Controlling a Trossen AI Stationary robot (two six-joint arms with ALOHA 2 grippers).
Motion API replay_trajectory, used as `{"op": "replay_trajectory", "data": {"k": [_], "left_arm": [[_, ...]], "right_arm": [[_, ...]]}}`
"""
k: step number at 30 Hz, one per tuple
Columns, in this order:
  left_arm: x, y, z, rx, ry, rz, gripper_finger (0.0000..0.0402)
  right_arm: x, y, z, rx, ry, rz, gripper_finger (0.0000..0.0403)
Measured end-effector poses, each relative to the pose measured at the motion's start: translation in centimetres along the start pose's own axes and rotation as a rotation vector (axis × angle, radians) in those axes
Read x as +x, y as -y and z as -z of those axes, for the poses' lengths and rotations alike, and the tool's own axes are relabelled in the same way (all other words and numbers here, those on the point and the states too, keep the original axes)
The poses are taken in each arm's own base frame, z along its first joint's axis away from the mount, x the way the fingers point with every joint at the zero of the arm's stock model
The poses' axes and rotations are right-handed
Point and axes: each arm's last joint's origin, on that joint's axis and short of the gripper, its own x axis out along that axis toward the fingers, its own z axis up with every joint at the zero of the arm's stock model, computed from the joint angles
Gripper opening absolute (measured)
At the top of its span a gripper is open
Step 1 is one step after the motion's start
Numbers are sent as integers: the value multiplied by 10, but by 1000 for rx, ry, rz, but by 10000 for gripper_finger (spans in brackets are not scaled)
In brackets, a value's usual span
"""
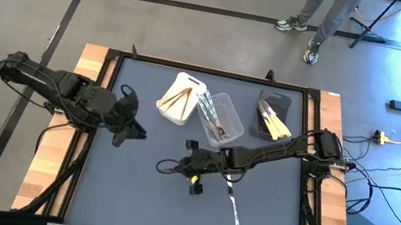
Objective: Sort silverware by color (type)
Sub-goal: Put the gold knife into the white bin
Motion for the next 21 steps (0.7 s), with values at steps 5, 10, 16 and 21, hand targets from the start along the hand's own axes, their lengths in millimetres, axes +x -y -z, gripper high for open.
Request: {"op": "replay_trajectory", "data": {"k": [5, 10, 16, 21], "left_arm": [[1, -5, 5, -213, -66, -54, 106], [6, -6, 7, -473, -72, -100, 105], [19, -6, 8, -665, -77, -153, 106], [37, -5, 10, -754, -84, -213, 106]], "right_arm": [[-1, 1, -8, -186, 76, 16, 5], [-2, 2, -15, -380, 151, 47, 5], [-3, 3, -24, -668, 226, 109, 5], [-5, 3, -28, -865, 256, 157, 5]]}}
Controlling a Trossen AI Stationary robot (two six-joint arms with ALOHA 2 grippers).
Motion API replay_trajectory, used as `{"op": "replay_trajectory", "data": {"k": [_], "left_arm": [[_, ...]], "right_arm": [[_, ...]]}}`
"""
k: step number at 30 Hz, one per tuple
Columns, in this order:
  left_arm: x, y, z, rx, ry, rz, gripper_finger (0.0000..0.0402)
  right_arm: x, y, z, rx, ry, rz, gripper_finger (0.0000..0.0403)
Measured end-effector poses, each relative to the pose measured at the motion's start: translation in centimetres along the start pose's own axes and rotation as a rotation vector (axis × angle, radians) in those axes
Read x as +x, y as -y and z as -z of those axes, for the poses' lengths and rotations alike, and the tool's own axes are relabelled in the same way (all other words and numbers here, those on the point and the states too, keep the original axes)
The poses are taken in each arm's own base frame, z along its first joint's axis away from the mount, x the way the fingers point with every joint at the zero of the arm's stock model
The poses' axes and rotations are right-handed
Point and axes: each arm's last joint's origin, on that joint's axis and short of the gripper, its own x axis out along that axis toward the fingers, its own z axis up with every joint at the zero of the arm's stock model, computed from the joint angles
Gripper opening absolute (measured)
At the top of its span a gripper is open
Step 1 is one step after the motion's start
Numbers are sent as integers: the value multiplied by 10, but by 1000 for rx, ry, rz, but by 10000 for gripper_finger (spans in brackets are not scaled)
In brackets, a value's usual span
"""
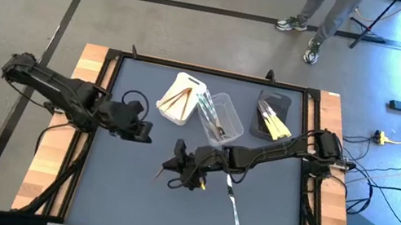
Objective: Sort silverware by color (type)
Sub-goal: Put the gold knife into the white bin
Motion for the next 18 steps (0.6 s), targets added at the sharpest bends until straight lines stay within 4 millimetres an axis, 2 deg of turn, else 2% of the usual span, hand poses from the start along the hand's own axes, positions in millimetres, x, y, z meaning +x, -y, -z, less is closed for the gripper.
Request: {"op": "replay_trajectory", "data": {"k": [8, 18], "left_arm": [[29, 6, -7, -43, 67, -50, 106], [59, 11, -19, -85, 78, -87, 105]], "right_arm": [[0, 2, -2, -148, 14, 24, 5], [0, 4, -3, -207, 23, 43, 5]]}}
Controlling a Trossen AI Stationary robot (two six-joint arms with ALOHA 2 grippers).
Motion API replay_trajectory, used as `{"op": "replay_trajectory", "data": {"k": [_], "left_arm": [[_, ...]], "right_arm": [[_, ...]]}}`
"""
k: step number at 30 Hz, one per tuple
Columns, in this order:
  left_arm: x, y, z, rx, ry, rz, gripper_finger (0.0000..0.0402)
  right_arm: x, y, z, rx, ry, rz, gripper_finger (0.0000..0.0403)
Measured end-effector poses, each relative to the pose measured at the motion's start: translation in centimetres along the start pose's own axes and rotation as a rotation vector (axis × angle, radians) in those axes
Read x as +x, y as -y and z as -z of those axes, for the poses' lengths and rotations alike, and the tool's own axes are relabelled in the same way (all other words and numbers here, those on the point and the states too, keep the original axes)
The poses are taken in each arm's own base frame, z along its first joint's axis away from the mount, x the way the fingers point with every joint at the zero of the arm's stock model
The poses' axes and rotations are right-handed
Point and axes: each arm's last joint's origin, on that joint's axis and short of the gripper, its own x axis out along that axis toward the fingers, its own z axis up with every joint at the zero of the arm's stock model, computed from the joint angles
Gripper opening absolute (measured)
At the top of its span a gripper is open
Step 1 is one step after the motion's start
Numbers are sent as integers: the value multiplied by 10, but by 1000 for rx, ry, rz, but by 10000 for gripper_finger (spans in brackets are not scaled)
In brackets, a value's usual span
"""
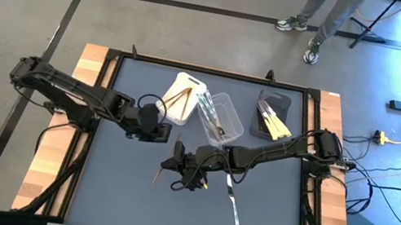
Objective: Sort silverware by color (type)
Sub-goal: Put the gold knife into the white bin
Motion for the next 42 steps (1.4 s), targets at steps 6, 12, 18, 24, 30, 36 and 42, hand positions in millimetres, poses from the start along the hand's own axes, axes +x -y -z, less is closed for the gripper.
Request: {"op": "replay_trajectory", "data": {"k": [6, 12, 18, 24, 30, 36, 42], "left_arm": [[12, 6, 0, 3, -11, 29, 106], [17, 7, 2, 9, -12, 19, 105], [19, 9, 4, 15, -27, 33, 106], [19, 9, 5, 24, -77, 32, 105], [19, 9, 7, 33, -125, 30, 105], [19, 9, 7, 34, -153, 29, 106], [19, 9, 7, 32, -171, 28, 106]], "right_arm": [[0, 0, 0, -21, -1, 1, 5], [0, 1, 0, -22, 2, 11, 5], [0, 3, -1, -25, 10, 25, 5], [0, 3, -1, -49, 8, 27, 5], [0, 3, -1, -82, 9, 27, 5], [0, 3, -1, -149, 8, 28, 5], [0, 3, -1, -228, 7, 30, 5]]}}
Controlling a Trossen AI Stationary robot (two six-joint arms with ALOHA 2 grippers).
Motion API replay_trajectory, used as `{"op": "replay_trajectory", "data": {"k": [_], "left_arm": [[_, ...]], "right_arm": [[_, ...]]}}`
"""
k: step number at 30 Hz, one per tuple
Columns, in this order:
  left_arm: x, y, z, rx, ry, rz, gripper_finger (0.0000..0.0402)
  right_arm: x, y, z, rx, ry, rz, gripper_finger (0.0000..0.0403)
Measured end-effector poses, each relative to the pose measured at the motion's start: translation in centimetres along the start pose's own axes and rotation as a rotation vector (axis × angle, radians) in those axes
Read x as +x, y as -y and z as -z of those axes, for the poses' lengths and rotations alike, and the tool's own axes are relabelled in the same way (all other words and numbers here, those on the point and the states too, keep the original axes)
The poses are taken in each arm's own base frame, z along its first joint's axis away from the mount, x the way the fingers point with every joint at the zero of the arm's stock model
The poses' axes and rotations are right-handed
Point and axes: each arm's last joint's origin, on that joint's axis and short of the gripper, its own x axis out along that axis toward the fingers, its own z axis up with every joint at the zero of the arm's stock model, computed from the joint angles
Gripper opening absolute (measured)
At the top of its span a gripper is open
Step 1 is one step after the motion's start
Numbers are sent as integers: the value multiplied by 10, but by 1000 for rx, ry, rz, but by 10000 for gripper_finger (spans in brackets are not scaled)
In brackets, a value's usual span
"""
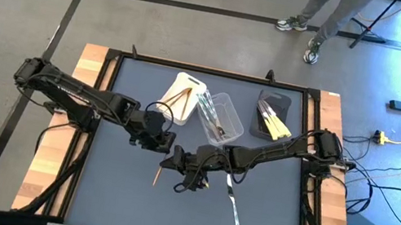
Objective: Sort silverware by color (type)
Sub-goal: Put the gold knife into the white bin
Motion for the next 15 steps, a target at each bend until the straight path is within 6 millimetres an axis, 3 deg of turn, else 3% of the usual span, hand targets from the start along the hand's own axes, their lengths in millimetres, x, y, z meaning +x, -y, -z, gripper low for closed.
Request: {"op": "replay_trajectory", "data": {"k": [8, 15], "left_arm": [[0, 0, -3, -7, 8, 1, 106], [1, 3, -5, 85, 14, 22, 106]], "right_arm": [[0, 0, 0, -26, 0, 0, 5], [0, 0, 0, -27, 0, 0, 5]]}}
